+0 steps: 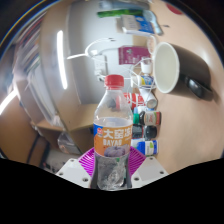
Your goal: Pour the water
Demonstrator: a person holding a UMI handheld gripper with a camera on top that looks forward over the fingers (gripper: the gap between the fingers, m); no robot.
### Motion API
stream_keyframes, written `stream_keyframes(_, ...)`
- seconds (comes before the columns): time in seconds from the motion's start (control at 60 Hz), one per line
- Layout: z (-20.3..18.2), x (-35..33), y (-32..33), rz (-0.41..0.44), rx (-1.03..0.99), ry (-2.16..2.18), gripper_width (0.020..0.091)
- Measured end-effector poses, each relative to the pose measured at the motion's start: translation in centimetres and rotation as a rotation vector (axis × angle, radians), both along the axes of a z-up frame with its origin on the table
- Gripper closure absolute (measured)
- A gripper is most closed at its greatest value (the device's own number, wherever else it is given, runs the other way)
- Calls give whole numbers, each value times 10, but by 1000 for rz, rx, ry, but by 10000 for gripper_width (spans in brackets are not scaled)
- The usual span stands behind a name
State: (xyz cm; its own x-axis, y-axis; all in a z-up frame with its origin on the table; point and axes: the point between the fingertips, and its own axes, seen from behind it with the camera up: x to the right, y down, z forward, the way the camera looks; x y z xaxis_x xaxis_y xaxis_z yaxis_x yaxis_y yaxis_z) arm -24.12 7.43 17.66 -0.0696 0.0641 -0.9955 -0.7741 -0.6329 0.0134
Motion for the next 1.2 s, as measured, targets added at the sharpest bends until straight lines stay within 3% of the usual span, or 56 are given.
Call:
stream_keyframes(0.317, 15, 35, 7, 14, -224, 523, 703)
stream_keyframes(0.617, 24, 38, 5, 15, -230, 533, 705)
stream_keyframes(0.7, 35, 36, -2, 12, -163, 418, 704)
stream_keyframes(0.8, 74, 42, -14, 5, 46, 195, 705)
stream_keyframes(0.9, 125, 80, -23, -107, 316, -96, 704)
stream_keyframes(1.05, 210, 186, -28, -450, 694, -645, 704)
stream_keyframes(1.1, 223, 218, -27, -528, 766, -822, 704)
stream_keyframes(1.2, 209, 286, -4, -651, 812, -1155, 702)
